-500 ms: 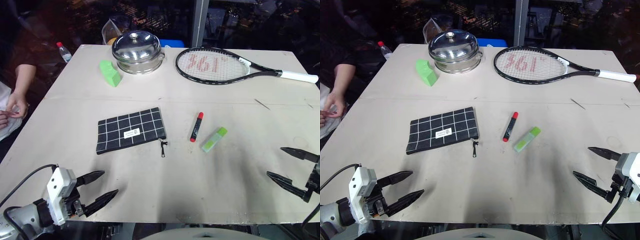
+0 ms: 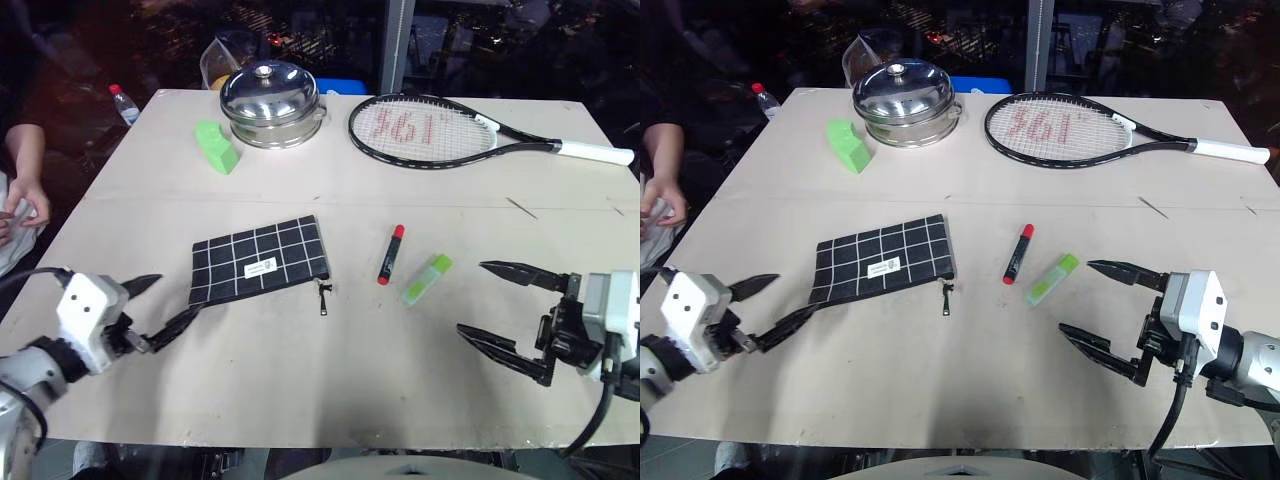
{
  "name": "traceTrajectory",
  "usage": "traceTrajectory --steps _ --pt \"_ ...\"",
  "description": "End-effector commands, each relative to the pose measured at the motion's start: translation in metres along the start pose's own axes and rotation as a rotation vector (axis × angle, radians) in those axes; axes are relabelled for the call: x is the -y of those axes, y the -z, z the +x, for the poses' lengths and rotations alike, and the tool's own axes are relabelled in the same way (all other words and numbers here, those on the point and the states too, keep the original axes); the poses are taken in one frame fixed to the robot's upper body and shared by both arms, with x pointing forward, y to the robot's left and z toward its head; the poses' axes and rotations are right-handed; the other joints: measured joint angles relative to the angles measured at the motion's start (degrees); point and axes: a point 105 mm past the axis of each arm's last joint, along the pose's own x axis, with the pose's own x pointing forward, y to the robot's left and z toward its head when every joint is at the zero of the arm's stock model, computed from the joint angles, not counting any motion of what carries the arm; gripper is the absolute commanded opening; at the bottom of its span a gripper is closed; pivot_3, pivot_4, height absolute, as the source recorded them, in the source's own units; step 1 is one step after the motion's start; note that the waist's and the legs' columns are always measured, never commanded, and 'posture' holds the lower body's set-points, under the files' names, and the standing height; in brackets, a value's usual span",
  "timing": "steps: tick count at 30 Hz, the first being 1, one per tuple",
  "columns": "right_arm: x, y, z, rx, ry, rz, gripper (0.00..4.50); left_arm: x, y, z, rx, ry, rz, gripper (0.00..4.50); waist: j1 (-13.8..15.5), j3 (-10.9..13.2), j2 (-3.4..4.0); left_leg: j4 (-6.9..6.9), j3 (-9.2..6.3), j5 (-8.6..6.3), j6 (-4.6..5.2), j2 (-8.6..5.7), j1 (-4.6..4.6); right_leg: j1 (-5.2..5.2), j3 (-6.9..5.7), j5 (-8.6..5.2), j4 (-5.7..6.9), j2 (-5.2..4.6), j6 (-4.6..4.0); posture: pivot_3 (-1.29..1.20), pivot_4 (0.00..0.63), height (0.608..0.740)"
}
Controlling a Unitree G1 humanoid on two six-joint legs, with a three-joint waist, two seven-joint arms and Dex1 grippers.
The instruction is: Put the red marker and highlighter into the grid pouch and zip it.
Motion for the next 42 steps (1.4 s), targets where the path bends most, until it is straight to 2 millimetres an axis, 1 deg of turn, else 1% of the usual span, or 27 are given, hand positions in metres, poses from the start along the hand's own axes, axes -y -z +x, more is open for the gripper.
traceTrajectory --steps 1,2,4,5,7,9,10,13,14,16,18,20,21,24,25,26,27,28,29,31,32,35,37,38,39,40,42 --pt "-0.007 -0.007 0.007 0.035 -0.052 -0.005 4.41 -0.035 0.008 -0.002 -0.073 0.012 0.562 4.50 1.00 -0.03 -0.03 0.03 0.02 -0.11 -0.19 -0.03 0.04 -0.02 -0.02 0.02 0.00 -0.10 -0.07 0.00 0.150 0.740" --pt "-0.009 -0.007 0.007 0.033 -0.059 -0.005 4.41 -0.036 0.009 -0.001 -0.062 0.029 0.609 4.50 1.02 -0.05 -0.02 0.05 0.03 -0.15 -0.26 0.00 -0.04 -0.07 -0.07 0.03 -0.04 -0.15 -0.06 0.00 0.150 0.740" --pt "-0.012 -0.006 0.006 0.028 -0.069 -0.003 4.41 -0.033 0.019 0.004 -0.066 0.093 0.728 4.50 1.07 -0.07 -0.02 0.04 0.12 -0.19 -0.20 -0.06 -0.06 -0.06 -0.05 0.11 -0.08 -0.34 -0.19 0.00 0.150 0.740" --pt "-0.014 -0.006 0.005 0.027 -0.071 -0.002 4.41 -0.035 0.024 0.007 -0.084 0.104 0.787 4.50 1.03 -0.08 -0.03 0.04 0.15 -0.24 -0.11 -0.14 -0.07 -0.06 -0.05 0.11 -0.08 -0.46 -0.19 0.00 0.150 0.740" --pt "-0.015 -0.006 0.005 0.026 -0.064 -0.003 4.41 -0.037 0.031 0.016 -0.082 0.128 0.867 4.50 0.99 -0.10 -0.10 0.05 0.15 -0.29 -0.02 -0.21 -0.12 -0.06 -0.10 0.12 -0.11 -0.53 -0.18 0.00 0.150 0.740" --pt "-0.016 -0.006 0.004 0.024 -0.056 -0.005 4.41 -0.031 0.033 0.030 -0.043 0.172 0.909 4.50 1.11 -0.22 -0.12 0.05 0.14 -0.27 0.04 -0.21 -0.16 -0.06 -0.12 0.12 -0.11 -0.53 -0.17 0.00 0.150 0.740" --pt "-0.016 -0.005 0.004 0.023 -0.049 -0.005 4.41 -0.026 0.033 0.039 -0.015 0.200 0.943 4.50 1.45 -0.33 0.09 0.06 0.13 -0.17 0.23 -0.21 -0.15 -0.04 -0.16 0.12 -0.10 -0.55 -0.17 0.00 0.150 0.740" --pt "-0.014 -0.004 0.002 0.017 -0.029 -0.009 4.41 -0.016 0.027 0.066 0.069 0.227 0.984 4.50 2.69 -0.64 0.74 0.11 0.21 -0.17 0.23 -0.28 -0.13 0.04 -0.29 0.12 -0.06 -0.69 -0.14 0.00 0.150 0.740" --pt "-0.014 -0.003 0.002 0.016 -0.026 -0.009 4.41 -0.015 0.026 0.072 0.087 0.229 0.992 4.50 3.39 -0.69 0.98 0.14 0.22 -0.17 0.22 -0.30 -0.11 0.13 -0.42 0.10 -0.05 -0.78 -0.11 0.00 0.150 0.740" --pt "-0.014 -0.002 0.001 0.011 -0.012 -0.014 4.41 -0.002 0.021 0.090 0.155 0.264 0.989 4.50 3.92 -0.72 1.04 0.15 0.31 -0.19 0.20 -0.29 -0.06 0.29 -0.74 -0.03 -0.05 -0.98 0.12 0.00 0.150 0.740" --pt "-0.014 -0.002 0.000 0.010 0.001 -0.021 4.41 0.007 0.014 0.102 0.215 0.283 0.980 4.50 4.06 -0.76 0.99 0.29 0.24 -0.17 0.23 -0.27 -0.06 0.49 -0.94 -0.08 -0.06 -1.03 0.20 0.00 0.150 0.740" --pt "-0.014 -0.003 0.000 0.010 0.015 -0.023 4.41 0.010 0.007 0.111 0.250 0.274 0.970 4.50 3.71 -0.85 0.88 0.35 0.26 -0.18 0.31 -0.26 -0.06 0.57 -1.03 -0.11 -0.08 -1.02 0.26 0.00 0.150 0.740" --pt "-0.015 -0.002 0.000 0.010 0.020 -0.023 4.41 0.011 0.005 0.116 0.256 0.275 0.963 4.50 3.54 -0.86 0.86 0.36 0.28 -0.10 0.60 -0.27 -0.06 0.67 -1.02 -0.12 -0.09 -1.01 0.29 0.00 0.150 0.740" --pt "-0.017 0.001 -0.001 0.000 0.038 -0.020 4.50 0.018 0.002 0.126 0.273 0.310 0.954 3.65 3.13 -0.87 0.84 0.38 0.27 -0.19 0.77 -0.33 -0.03 0.73 -1.06 -0.05 -0.08 -0.96 0.49 0.00 0.150 0.740" --pt "-0.018 0.002 0.000 -0.004 0.043 -0.019 4.50 0.021 0.002 0.127 0.277 0.325 0.950 3.22 2.90 -0.87 0.83 0.38 0.26 -0.20 0.78 -0.34 -0.03 0.75 -1.08 -0.05 -0.08 -0.89 0.55 0.00 0.150 0.740" --pt "-0.019 0.004 0.000 -0.008 0.051 -0.016 4.50 0.023 0.002 0.128 0.279 0.337 0.941 2.68 2.65 -0.87 0.83 0.38 0.25 -0.20 0.79 -0.34 -0.03 0.75 -1.09 -0.06 -0.07 -0.82 0.59 0.00 0.150 0.740" --pt "-0.019 0.005 0.001 -0.015 0.064 -0.008 4.50 0.025 0.001 0.130 0.285 0.344 0.931 2.28 2.34 -0.87 0.82 0.38 0.24 -0.20 0.79 -0.34 -0.03 0.76 -1.09 -0.07 -0.06 -0.81 0.61 0.00 0.150 0.740" --pt "-0.018 0.007 0.002 -0.019 0.075 -0.002 4.50 0.026 -0.001 0.131 0.291 0.344 0.918 1.62 2.20 -0.87 0.82 0.38 0.24 -0.20 0.79 -0.33 -0.03 0.76 -1.09 -0.10 -0.06 -0.81 0.67 0.00 0.150 0.740" --pt "-0.018 0.008 0.003 -0.023 0.086 0.010 4.50 0.025 -0.003 0.133 0.293 0.338 0.897 1.44 2.12 -0.88 0.82 0.38 0.24 -0.20 0.79 -0.33 -0.01 0.76 -1.09 -0.14 -0.04 -0.81 0.75 0.00 0.150 0.740" --pt "-0.019 0.014 0.007 -0.048 0.106 0.027 4.50 0.024 -0.006 0.133 0.286 0.341 0.843 0.37 1.85 -0.89 0.84 0.39 0.23 -0.20 0.79 -0.32 0.10 0.83 -1.07 -0.18 -0.02 -0.89 0.80 0.00 0.150 0.740" --pt "-0.019 0.018 0.010 -0.067 0.110 0.042 4.50 0.024 -0.008 0.133 0.281 0.346 0.799 0.07 1.54 -0.89 0.84 0.39 0.23 -0.20 0.79 -0.31 0.11 0.84 -1.06 -0.24 -0.02 -0.99 0.71 0.00 0.150 0.740" --pt "-0.023 0.023 0.022 -0.081 0.092 0.096 4.50 0.024 -0.013 0.131 0.264 0.372 0.628 0.07 0.83 -0.88 0.81 0.42 0.18 -0.20 0.79 -0.31 0.08 0.86 -1.07 -0.28 -0.02 -1.05 0.59 0.00 0.150 0.740" --pt "-0.021 0.026 0.031 -0.115 0.099 0.121 4.50 0.027 -0.020 0.128 0.256 0.402 0.549 0.07 0.53 -0.82 0.71 0.43 0.16 -0.20 0.79 -0.30 0.06 0.85 -1.03 -0.27 -0.02 -1.05 0.57 0.00 0.150 0.740" --pt "-0.015 0.030 0.042 -0.114 0.113 0.190 4.50 0.030 -0.026 0.126 0.253 0.417 0.491 0.07 0.51 -0.82 0.70 0.43 0.11 -0.20 0.79 -0.30 0.05 0.85 -0.99 -0.26 -0.01 -1.03 0.59 0.00 0.150 0.740" --pt "-0.011 0.035 0.055 -0.112 0.107 0.295 4.50 0.033 -0.032 0.125 0.252 0.425 0.439 0.07 -0.42 -0.78 0.34 0.43 0.10 -0.19 0.78 -0.30 0.05 0.85 -0.99 -0.26 0.00 -1.02 0.59 0.00 0.150 0.740" --pt "-0.010 0.038 0.065 -0.117 0.090 0.367 4.50 0.036 -0.037 0.123 0.247 0.431 0.399 0.07 -0.59 -0.76 0.26 0.43 0.11 -0.18 0.76 -0.21 0.12 0.86 -0.95 -0.25 0.02 -0.92 0.57 0.00 0.150 0.740" --pt "-0.001 0.044 0.084 -0.146 0.111 0.436 4.50 0.043 -0.048 0.122 0.247 0.430 0.332 0.07 -0.71 -0.73 0.20 0.46 -0.10 -0.07 0.59 -0.19 0.06 0.86 -0.98 -0.22 0.05 -0.88 0.48 0.00 0.150 0.740"
